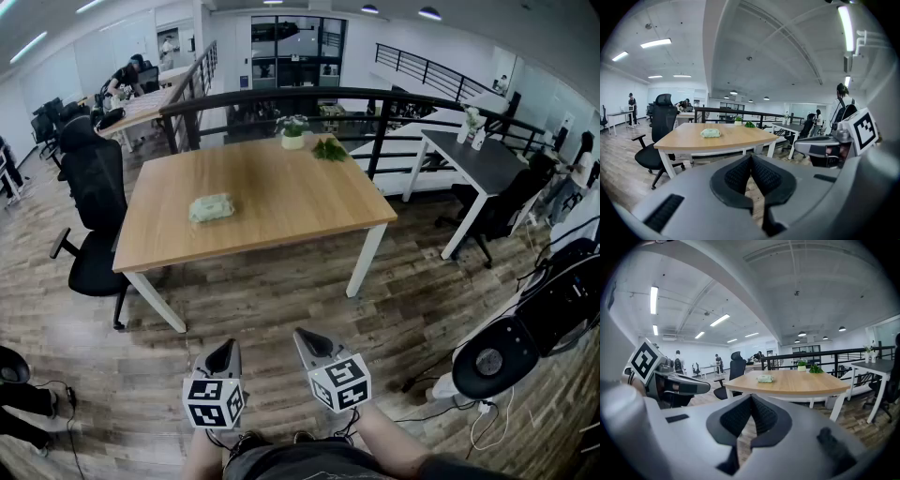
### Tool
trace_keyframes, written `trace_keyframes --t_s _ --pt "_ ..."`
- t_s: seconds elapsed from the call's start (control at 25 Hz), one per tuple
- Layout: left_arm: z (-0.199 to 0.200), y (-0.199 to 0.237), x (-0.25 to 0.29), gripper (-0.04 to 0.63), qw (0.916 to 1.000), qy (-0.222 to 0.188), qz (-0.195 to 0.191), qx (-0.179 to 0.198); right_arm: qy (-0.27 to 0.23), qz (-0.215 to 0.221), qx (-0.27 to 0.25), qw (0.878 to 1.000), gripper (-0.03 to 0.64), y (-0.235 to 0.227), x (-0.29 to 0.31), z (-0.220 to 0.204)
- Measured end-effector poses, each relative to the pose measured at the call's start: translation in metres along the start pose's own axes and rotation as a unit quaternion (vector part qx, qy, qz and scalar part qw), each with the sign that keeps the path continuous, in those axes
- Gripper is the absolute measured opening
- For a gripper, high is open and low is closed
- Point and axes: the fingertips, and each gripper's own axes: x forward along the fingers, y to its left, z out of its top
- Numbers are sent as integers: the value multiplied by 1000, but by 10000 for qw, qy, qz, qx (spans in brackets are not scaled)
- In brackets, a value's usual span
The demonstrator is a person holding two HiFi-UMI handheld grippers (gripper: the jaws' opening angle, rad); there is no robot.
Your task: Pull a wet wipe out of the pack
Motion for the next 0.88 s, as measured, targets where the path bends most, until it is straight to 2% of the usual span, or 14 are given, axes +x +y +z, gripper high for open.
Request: trace_keyframes --t_s 0.2,0.4,0.56,0.72,0.88 --pt "-3 4 4 12 10000 6 22 -14 3 117 276 9995 23 3 8 -5" --pt "-5 3 9 12 10000 57 69 -40 35 223 271 9994 23 1 11 -8" --pt "-8 3 13 12 9998 108 137 -88 105 533 485 9973 23 -2 13 -13" --pt "-5 2 13 12 9995 83 210 -204 -144 884 751 9931 25 -5 12 -9" --pt "-4 10 19 12 9994 87 301 -164 -174 872 653 9939 25 -12 24 -9"
